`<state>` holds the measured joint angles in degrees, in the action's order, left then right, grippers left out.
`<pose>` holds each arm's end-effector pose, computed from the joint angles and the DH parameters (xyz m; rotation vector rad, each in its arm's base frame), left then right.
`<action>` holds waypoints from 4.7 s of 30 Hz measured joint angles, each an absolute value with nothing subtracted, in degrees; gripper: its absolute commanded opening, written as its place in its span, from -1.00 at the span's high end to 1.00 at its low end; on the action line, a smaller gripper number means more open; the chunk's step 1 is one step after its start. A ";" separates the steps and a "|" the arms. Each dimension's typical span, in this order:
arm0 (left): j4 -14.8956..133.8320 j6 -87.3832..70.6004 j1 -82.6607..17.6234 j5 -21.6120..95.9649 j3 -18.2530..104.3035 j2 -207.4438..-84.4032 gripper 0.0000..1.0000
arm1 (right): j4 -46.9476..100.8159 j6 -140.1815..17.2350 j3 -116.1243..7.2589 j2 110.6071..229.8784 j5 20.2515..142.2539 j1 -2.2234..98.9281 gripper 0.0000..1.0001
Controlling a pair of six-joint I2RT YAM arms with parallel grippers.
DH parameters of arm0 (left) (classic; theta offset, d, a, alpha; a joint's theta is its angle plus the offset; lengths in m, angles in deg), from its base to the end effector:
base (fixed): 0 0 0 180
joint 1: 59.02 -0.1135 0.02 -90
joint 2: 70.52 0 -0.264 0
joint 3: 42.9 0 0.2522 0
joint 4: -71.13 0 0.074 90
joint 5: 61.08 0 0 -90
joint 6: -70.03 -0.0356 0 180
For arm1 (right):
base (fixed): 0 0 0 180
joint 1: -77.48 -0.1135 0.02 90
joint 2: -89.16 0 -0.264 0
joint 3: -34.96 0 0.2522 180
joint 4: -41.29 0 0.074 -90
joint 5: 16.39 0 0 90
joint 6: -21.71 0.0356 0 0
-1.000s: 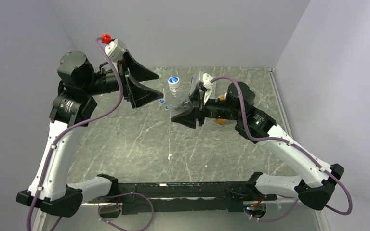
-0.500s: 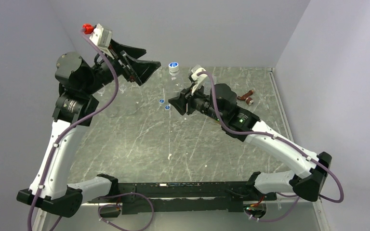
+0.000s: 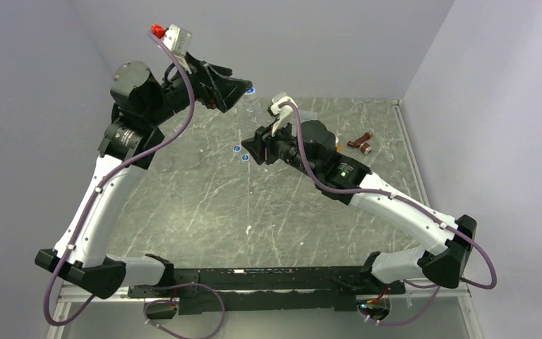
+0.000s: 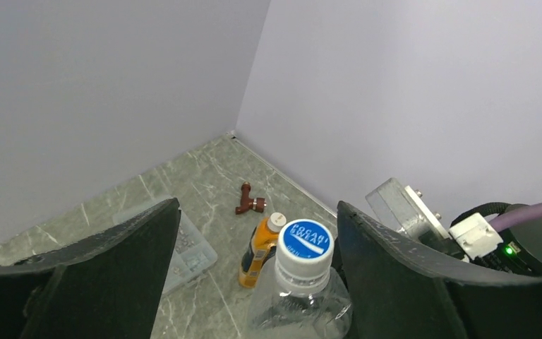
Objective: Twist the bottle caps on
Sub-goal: Screw the bottle cap onto the plastic bottle.
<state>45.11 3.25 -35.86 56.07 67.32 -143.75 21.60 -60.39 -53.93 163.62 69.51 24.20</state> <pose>0.2226 -0.1129 0.5381 0.4139 1.4164 -0.9904 0.1829 0.2410 0.4207 -0.6104 1.6052 0.7439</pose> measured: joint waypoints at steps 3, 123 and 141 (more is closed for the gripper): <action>44.76 3.25 -34.51 55.46 68.00 -144.75 -0.61 | 21.53 -60.56 -54.63 164.32 68.99 23.74 0.67; 36.31 -0.79 -30.09 44.38 74.27 -145.50 -0.77 | 15.74 -59.75 -57.95 163.03 74.85 27.31 0.83; 34.40 -2.93 -25.63 35.48 74.38 -150.11 -0.45 | 13.95 -60.89 -60.99 167.75 66.37 25.16 0.85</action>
<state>34.40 -2.93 -25.63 35.48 74.38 -150.11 13.95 -60.89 -60.99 167.75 66.37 25.16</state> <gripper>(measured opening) 0.765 0.465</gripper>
